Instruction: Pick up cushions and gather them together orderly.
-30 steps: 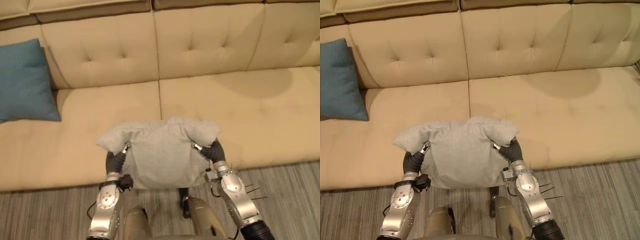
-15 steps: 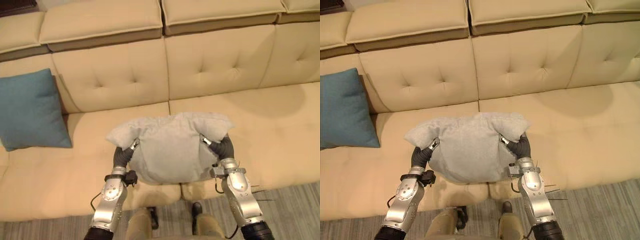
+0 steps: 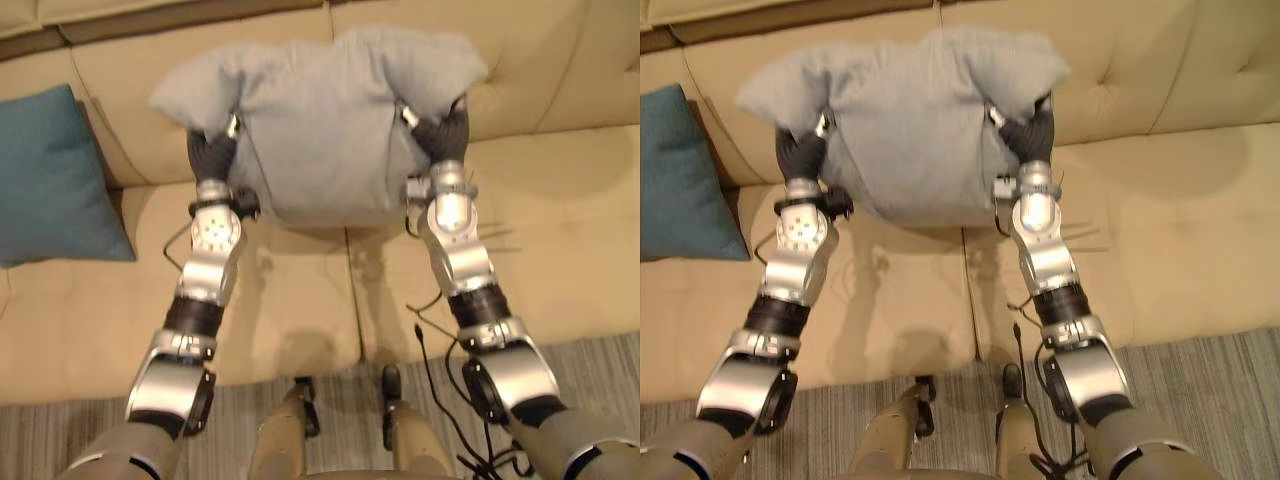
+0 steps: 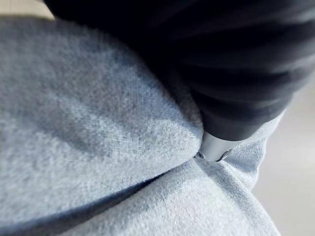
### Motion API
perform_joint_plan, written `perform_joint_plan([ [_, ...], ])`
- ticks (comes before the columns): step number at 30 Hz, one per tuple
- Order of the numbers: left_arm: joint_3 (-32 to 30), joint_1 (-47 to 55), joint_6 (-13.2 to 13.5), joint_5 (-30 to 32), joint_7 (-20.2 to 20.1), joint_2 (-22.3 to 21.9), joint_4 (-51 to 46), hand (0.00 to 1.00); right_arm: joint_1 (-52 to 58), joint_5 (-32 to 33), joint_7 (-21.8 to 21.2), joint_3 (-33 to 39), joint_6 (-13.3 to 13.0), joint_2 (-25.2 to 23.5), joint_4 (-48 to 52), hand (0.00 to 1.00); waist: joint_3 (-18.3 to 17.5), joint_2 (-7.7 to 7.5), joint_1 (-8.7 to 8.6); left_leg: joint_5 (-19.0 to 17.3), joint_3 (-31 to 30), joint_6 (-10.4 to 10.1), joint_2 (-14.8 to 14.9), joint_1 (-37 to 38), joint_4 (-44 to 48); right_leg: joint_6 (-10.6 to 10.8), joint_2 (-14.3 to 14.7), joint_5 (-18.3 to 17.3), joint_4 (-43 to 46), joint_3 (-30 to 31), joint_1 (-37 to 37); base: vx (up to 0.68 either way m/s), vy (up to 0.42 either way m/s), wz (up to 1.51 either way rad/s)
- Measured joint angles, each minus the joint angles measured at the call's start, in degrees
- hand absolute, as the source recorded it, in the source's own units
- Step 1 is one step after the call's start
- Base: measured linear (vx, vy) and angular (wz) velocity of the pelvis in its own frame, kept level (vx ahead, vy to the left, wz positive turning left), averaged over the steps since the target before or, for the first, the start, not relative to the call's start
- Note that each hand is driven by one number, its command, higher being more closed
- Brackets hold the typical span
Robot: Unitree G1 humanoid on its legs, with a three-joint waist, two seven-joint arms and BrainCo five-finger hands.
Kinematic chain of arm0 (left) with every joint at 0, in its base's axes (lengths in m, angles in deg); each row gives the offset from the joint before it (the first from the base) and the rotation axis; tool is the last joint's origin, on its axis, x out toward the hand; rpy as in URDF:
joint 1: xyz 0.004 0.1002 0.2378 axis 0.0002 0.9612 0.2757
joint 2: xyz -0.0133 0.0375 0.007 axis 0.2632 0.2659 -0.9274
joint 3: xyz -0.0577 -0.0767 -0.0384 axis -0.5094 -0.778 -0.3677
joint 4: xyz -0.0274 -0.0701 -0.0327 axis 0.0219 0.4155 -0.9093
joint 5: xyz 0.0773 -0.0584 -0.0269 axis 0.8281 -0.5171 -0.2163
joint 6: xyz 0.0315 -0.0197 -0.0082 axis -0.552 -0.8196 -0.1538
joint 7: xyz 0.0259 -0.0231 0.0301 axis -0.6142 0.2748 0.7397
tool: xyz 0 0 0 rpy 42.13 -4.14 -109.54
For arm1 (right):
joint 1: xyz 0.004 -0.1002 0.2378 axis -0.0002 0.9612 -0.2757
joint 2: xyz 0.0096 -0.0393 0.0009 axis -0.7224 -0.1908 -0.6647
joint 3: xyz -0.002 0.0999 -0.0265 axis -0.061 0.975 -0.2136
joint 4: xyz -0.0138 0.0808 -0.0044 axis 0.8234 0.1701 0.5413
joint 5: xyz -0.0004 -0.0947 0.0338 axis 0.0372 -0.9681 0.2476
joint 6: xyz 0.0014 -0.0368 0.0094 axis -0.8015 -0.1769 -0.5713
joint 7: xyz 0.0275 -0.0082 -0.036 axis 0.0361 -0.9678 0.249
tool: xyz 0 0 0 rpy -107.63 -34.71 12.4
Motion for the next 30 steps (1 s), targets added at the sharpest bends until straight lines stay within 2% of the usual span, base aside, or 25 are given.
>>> perform_joint_plan([
  [1,-0.11,-4.65,0.13,0.27,0.98,1.17,2.07,1.00,-4.72,-0.43,0.96,0.42,0.00,0.82,-1.83,1.00,1.64,0.14,0.09,1.98,-0.24,-0.31,-0.08,-1.21,-1.88,0.01,0.15,-0.03,0.40,-0.10,-2.14,-0.17,-0.041,0.06],
  [3,-0.26,-7.78,0.18,0.27,1.23,1.98,3.92,1.00,-7.88,-0.68,1.37,0.98,0.01,1.03,-3.43,1.00,2.66,0.18,0.11,3.61,-0.41,-0.59,-0.14,-2.00,-3.65,0.02,0.31,-0.03,0.56,-0.14,-3.81,-0.13,-0.037,0.01],
  [5,-0.66,-12.95,0.20,0.24,1.24,2.60,6.96,1.00,-12.72,-0.86,2.49,1.73,0.02,1.65,-6.27,1.00,5.29,0.28,-0.11,6.42,-1.36,-1.46,-0.18,-3.44,-6.23,0.09,0.61,-0.08,1.50,-0.34,-6.57,-0.13,-0.041,0.05],
  [7,-0.56,-17.49,0.21,0.11,0.87,2.59,10.27,1.00,-16.23,-0.86,2.99,2.09,0.18,3.09,-8.92,1.00,6.33,0.64,-0.22,7.64,-2.85,-1.54,-0.06,-6.96,-6.84,0.38,0.90,-0.28,2.86,-0.83,-10.66,-0.17,-0.042,0.12],
  [8,-0.49,-20.38,0.18,-0.10,0.44,2.57,13.06,1.00,-18.67,-0.86,3.48,2.54,0.26,3.65,-11.45,1.00,8.10,0.93,-0.44,8.61,-3.35,-2.00,-0.07,-8.10,-6.84,0.38,0.77,-0.28,3.64,-1.53,-11.90,-0.13,-0.024,0.12],
  [10,0.05,-22.48,0.05,-0.98,-0.42,2.55,16.05,1.00,-20.63,-0.86,3.60,3.06,0.47,3.81,-14.39,1.00,9.19,0.97,-0.62,9.18,-3.46,-2.02,-0.02,-9.53,-6.85,0.39,0.80,-0.27,4.31,-1.62,-13.67,-0.10,-0.019,0.03],
  [13,0.46,-25.32,0.15,-2.01,-1.80,2.52,18.56,1.00,-23.43,-0.84,3.59,3.32,0.44,4.70,-19.04,1.00,9.23,0.99,-0.64,11.21,-4.87,-3.85,-0.08,-14.34,-6.86,0.72,0.66,0.27,4.63,-1.92,-18.37,-0.06,-0.040,0.03],
  [14,0.44,-27.37,0.77,-2.03,-1.90,2.51,18.58,0.00,-24.99,-0.82,3.66,3.66,0.22,5.18,-19.39,0.00,9.55,0.99,-0.60,12.13,-5.33,-4.90,-0.07,-16.00,-6.88,0.73,0.62,0.59,4.67,-1.96,-19.95,-0.02,-0.038,0.05],
  [16,-0.01,-30.28,1.41,-2.33,-1.88,2.60,19.21,0.00,-28.01,-0.77,3.69,3.75,0.11,6.48,-20.12,0.00,10.84,1.06,-0.35,12.81,-6.26,-4.78,0.02,-16.85,-6.89,0.76,0.66,0.86,4.68,-2.00,-20.87,-0.01,-0.043,-0.01],
  [22,-2.45,-32.47,3.63,-2.54,-1.61,2.38,17.71,0.00,-29.62,-0.77,3.86,3.84,-0.63,9.55,-18.84,0.00,10.84,1.07,-0.16,12.83,-6.25,-4.79,0.51,-21.66,-6.88,0.79,1.06,1.89,4.04,-2.34,-25.40,0.01,-0.031,-0.05],
  [25,-4.49,-32.42,3.72,-3.00,-1.62,1.94,17.11,0.00,-29.58,-0.72,3.77,3.36,-0.04,11.30,-18.24,0.00,10.86,1.11,-0.04,13.24,-6.14,-5.38,0.66,-21.88,-6.88,0.77,0.92,1.90,4.14,-2.59,-25.48,-0.01,-0.027,0.06],
  [26,-4.70,-32.32,3.71,-3.23,-1.66,2.22,16.90,0.00,-29.35,-0.35,3.59,2.79,0.21,12.67,-17.00,0.00,10.86,1.11,0.01,14.40,-6.06,-6.89,0.36,-21.97,-6.88,0.76,0.39,1.89,4.18,-2.81,-25.38,-0.02,-0.055,0.14],
  [28,-4.92,-31.50,3.71,-3.94,-1.90,3.60,16.85,0.00,-29.28,0.86,2.72,1.31,0.31,14.55,-16.67,0.00,10.86,1.11,0.25,15.10,-5.73,-6.09,0.25,-21.68,-6.87,0.74,0.29,1.88,4.19,-2.81,-25.07,-0.02,-0.075,0.06],
  [30,-5.94,-30.14,3.39,-5.06,-3.38,6.24,16.81,0.00,-28.41,4.47,-0.11,-0.66,0.37,17.08,-15.32,0.00,10.86,1.11,0.14,15.10,-5.35,-6.09,0.50,-21.34,-6.88,0.67,0.45,1.83,4.36,-3.00,-24.80,-0.02,-0.083,-0.01],
])
